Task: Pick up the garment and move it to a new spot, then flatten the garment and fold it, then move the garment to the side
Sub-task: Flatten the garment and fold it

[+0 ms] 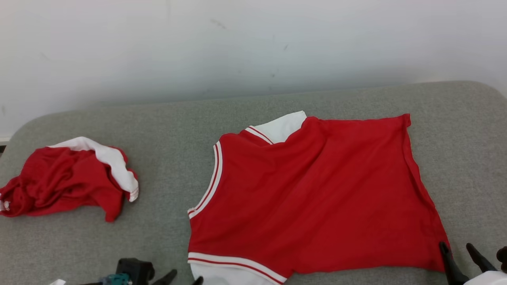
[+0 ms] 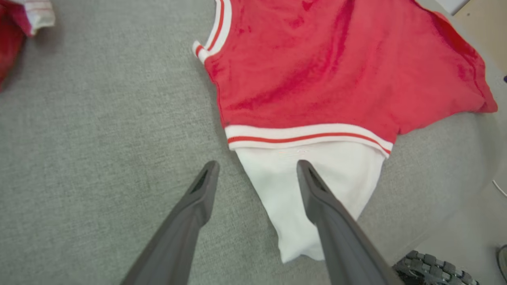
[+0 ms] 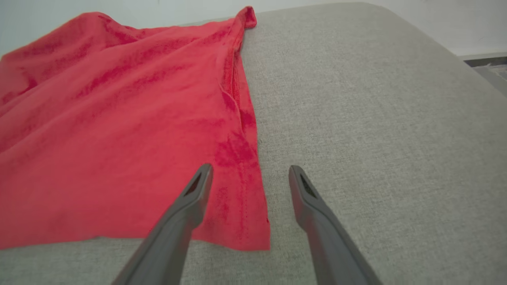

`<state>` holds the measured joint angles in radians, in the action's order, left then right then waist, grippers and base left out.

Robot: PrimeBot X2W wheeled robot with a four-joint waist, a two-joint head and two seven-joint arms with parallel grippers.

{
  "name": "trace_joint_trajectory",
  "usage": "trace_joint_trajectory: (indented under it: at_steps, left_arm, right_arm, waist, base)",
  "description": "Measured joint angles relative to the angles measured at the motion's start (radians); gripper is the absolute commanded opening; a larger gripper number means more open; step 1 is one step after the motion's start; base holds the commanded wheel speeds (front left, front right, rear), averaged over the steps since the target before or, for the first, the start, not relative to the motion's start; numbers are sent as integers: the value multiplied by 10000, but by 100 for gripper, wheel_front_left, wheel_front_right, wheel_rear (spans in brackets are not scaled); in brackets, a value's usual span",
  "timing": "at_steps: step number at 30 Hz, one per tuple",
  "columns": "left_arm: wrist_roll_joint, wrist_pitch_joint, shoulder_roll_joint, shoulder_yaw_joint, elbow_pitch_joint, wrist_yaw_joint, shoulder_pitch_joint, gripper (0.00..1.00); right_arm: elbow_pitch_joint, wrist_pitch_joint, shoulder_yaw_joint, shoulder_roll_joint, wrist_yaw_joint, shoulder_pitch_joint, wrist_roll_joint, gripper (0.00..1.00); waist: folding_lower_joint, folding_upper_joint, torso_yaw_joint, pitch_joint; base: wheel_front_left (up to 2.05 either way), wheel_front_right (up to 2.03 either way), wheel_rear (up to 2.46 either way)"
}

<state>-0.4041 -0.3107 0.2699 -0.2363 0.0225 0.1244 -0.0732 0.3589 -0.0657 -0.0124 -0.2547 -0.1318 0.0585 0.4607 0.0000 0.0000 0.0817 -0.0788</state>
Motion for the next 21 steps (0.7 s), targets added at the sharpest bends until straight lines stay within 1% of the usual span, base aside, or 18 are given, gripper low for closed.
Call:
trace_joint_trajectory:
  at_steps: [5, 10, 17, 21]
  left_arm:
    - [-439, -1068, 180, -267, 316, 2, -245, 100]
    - [-757, -1756, 270, -583, 391, 17, -305, 100]
    - [-1179, -2309, 403, -901, -8, 29, -282, 100]
    - [-1256, -2334, 426, -1039, -84, 31, -192, 100]
  right_arm:
    - [750, -573, -219, 84, 0, 387, 723, 100]
    - [1310, -899, -428, 12, 0, 630, 1319, 100]
    - [1634, -957, -1016, -104, 4, 1042, 1804, 100]
    - [1758, -897, -1290, -199, 15, 1151, 2086, 100]
  waist:
    - [1, 0, -34, -202]
    - [0, 0, -88, -363]
    - [0, 0, -61, -545]
    - [0, 0, -46, -597]
  base:
    - [0, 0, 0]
    - [0, 0, 0]
    - [0, 0, 0]
    - [0, 0, 0]
